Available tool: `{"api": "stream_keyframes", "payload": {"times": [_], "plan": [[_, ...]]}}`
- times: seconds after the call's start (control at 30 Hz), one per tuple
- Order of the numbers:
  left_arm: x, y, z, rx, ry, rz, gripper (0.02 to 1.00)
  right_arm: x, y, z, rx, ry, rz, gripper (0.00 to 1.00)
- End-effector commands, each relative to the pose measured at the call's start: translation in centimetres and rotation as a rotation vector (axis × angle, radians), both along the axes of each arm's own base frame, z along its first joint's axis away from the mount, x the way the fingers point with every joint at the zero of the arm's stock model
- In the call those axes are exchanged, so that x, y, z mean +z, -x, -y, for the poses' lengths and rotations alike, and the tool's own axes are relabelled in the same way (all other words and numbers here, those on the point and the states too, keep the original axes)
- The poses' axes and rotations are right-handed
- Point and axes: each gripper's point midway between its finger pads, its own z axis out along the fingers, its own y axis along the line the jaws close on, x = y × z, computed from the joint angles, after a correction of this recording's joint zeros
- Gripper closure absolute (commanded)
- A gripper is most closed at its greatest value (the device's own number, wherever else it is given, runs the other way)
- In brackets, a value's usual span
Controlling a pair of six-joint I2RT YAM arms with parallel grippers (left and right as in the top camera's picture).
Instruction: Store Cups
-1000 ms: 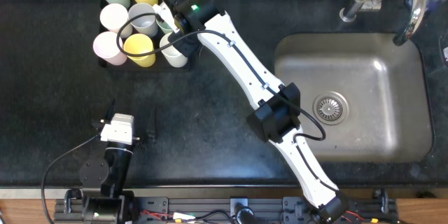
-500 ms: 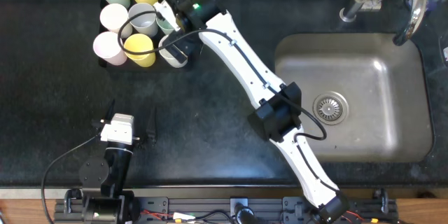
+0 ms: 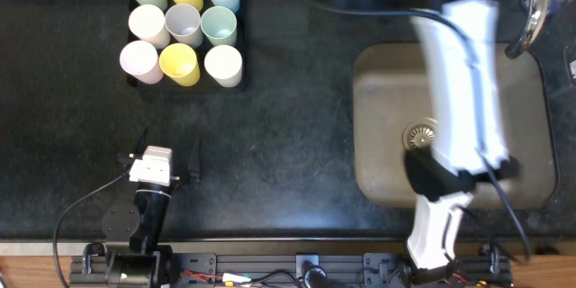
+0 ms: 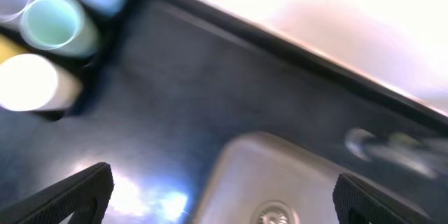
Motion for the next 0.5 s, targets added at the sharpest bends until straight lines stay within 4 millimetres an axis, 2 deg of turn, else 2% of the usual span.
{"api": "stream_keyframes", "payload": {"times": [0.03, 0.1, 0.13, 0.17, 0.27, 0.33, 0.37, 0.43, 0.5], "plan": [[0.2, 0.1, 0.0, 0.000, -0.018, 0.012, 0.020, 0.5, 5.6, 4.5, -0.117, -0.020, -0.083, 0.005], [0.2, 0.1, 0.0, 0.000, -0.018, 0.012, 0.020, -0.9, 9.1, 5.2, -0.123, -0.054, -0.156, 0.003], [0.2, 0.1, 0.0, 0.000, -0.018, 0.012, 0.018, -2.2, 11.6, 5.0, -0.122, -0.099, -0.204, 0.005], [0.2, 0.1, 0.0, 0.000, -0.018, 0.012, 0.018, -2.9, 12.7, 4.8, -0.115, -0.122, -0.218, 0.003], [0.2, 0.1, 0.0, 0.000, -0.018, 0.012, 0.020, -6.6, 15.8, 4.8, -0.100, -0.164, -0.186, 0.003], [0.2, 0.1, 0.0, 0.000, -0.018, 0.012, 0.018, -8.7, 16.2, 5.1, -0.079, -0.163, -0.068, 0.003], [0.2, 0.1, 0.0, 0.000, -0.018, 0.012, 0.020, -10.0, 16.3, 5.4, -0.058, -0.157, 0.053, 0.005], [0.2, 0.1, 0.0, 0.000, -0.018, 0.012, 0.018, -10.9, 16.2, 5.6, -0.040, -0.168, 0.228, 0.003], [0.2, 0.1, 0.0, 0.000, -0.018, 0.012, 0.018, -10.6, 16.2, 5.6, -0.026, -0.194, 0.406, 0.003]]}}
